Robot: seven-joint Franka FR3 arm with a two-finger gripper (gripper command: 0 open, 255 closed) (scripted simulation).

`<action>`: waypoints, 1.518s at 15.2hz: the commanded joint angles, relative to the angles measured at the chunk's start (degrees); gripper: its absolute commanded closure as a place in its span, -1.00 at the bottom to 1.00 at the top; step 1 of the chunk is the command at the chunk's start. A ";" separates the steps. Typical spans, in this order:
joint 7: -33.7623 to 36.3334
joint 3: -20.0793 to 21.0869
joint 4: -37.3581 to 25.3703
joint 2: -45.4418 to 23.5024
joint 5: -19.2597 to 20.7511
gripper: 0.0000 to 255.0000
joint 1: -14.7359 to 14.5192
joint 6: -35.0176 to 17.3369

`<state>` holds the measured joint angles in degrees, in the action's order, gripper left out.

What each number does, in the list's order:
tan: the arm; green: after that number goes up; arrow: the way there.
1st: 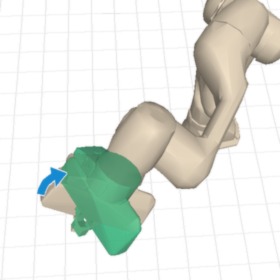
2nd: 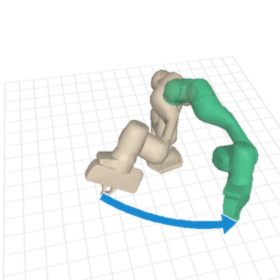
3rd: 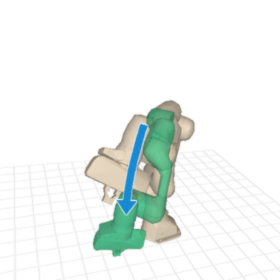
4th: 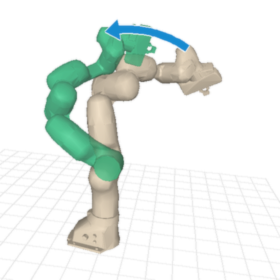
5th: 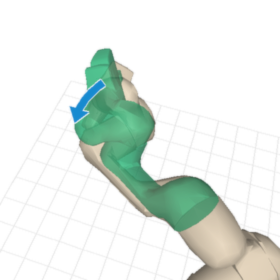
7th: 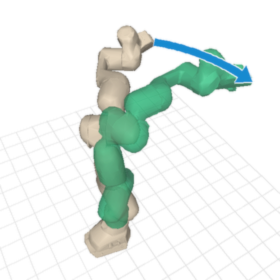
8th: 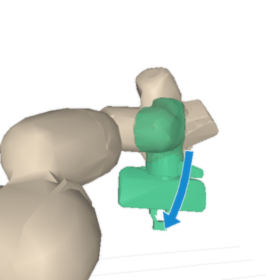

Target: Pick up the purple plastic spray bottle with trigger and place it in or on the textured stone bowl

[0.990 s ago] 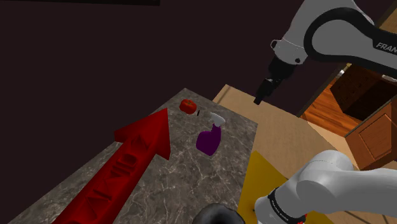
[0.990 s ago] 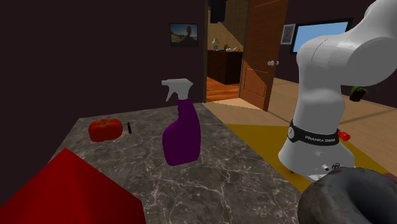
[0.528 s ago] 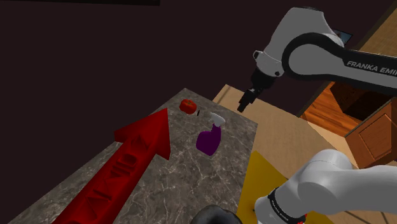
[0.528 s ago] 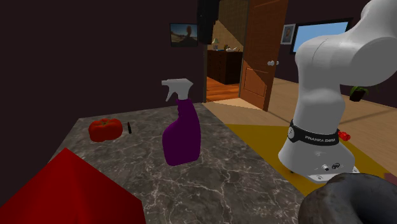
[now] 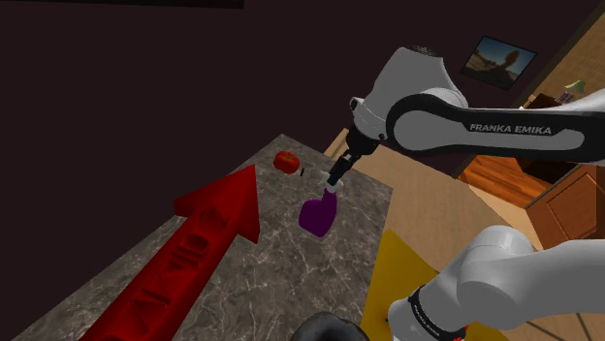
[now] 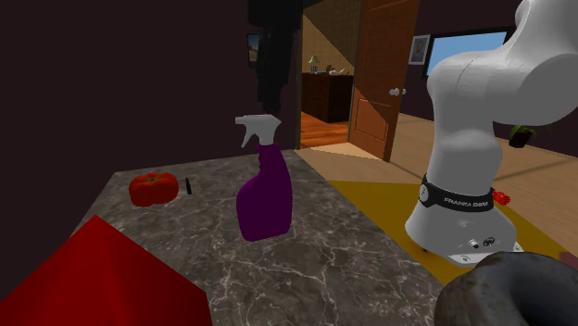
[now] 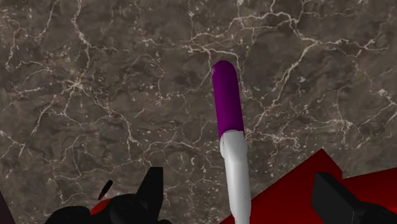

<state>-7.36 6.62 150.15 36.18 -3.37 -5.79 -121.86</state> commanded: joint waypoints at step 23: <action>0.10 0.65 3.19 -4.31 -0.23 1.00 -0.13 -7.88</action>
<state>-7.26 7.28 153.32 31.87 -3.60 -5.91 -129.74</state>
